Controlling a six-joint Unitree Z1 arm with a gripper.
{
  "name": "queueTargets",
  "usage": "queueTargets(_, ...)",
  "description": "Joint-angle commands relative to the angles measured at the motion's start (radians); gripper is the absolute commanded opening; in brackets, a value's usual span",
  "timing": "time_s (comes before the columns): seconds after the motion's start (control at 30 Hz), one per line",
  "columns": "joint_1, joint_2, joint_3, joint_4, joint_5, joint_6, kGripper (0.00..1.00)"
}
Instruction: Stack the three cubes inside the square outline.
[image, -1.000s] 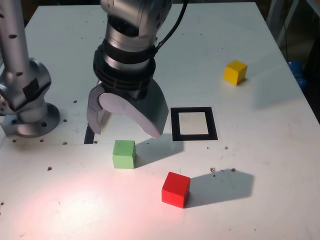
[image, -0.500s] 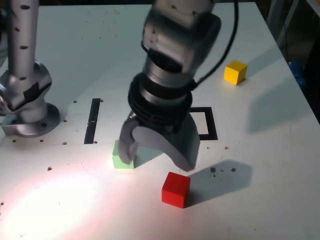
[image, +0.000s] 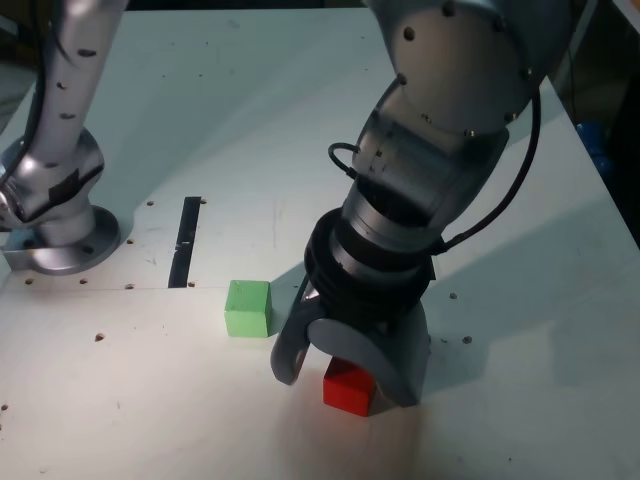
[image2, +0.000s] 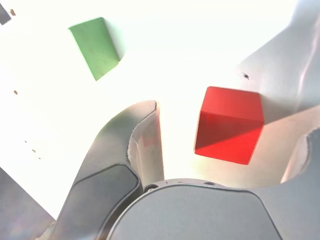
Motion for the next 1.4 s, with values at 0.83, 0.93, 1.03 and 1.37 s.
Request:
queueTargets(0.83,-0.002,0.050,-0.029,-0.004,0.002,0.010,0.30)
queueTargets(0.93,-0.002,0.051,-0.029,-0.004,0.002,0.010,0.30)
queueTargets(1.03,-0.001,0.049,-0.029,-0.004,0.006,0.011,0.30)
queueTargets(1.37,0.074,-0.008,-0.008,0.008,0.046,0.056,0.30)
